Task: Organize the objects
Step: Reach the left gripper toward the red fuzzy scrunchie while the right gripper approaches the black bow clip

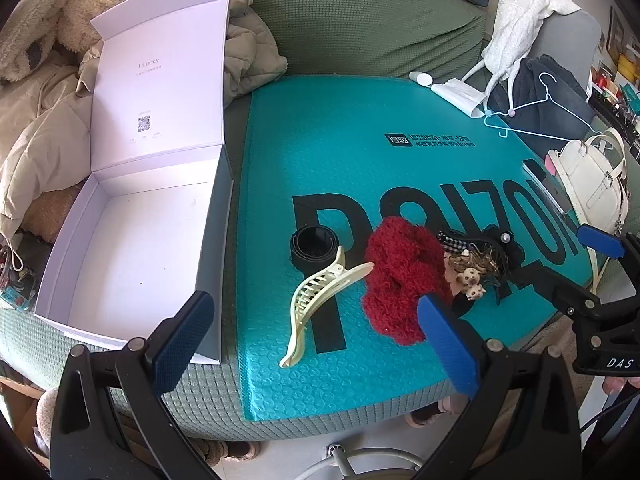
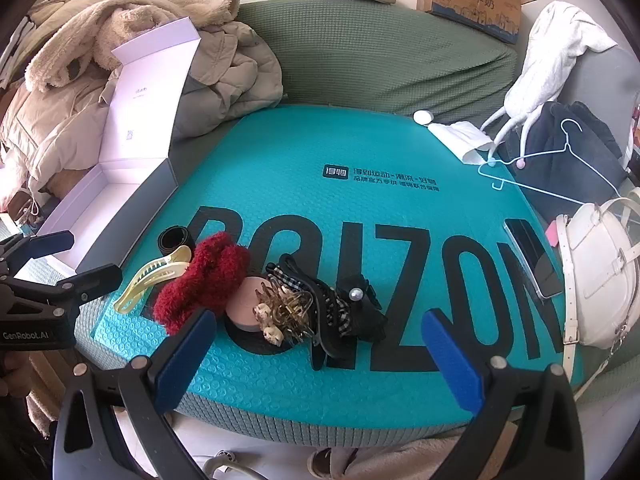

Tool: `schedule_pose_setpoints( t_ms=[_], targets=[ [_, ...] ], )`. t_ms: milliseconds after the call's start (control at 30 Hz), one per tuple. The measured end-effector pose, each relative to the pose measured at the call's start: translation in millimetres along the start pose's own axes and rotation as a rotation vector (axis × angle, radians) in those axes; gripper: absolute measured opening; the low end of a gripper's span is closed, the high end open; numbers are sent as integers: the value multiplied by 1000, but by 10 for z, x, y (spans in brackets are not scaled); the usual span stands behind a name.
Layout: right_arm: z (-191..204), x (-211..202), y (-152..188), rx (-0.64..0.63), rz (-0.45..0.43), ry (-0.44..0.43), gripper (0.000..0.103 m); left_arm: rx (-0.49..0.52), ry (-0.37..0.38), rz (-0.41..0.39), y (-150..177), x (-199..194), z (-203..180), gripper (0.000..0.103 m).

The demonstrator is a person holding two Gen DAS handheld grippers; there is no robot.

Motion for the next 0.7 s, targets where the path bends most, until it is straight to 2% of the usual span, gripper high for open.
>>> schedule_pose_setpoints(
  t_ms=[700],
  targets=[
    [-8, 0, 26, -2, -1, -13, 102, -5, -4, 9, 29, 31, 21, 102]
  ],
)
Point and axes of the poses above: each gripper's, at about its wrist camera, not at the fingertips, and x roughly the way its jaws point, z to its left, y to its underside, the point moved 5 cm from there along x, roughly the way its jaws point, and after that the axes turned 9 degrees about -y, right-handed, at the moved point
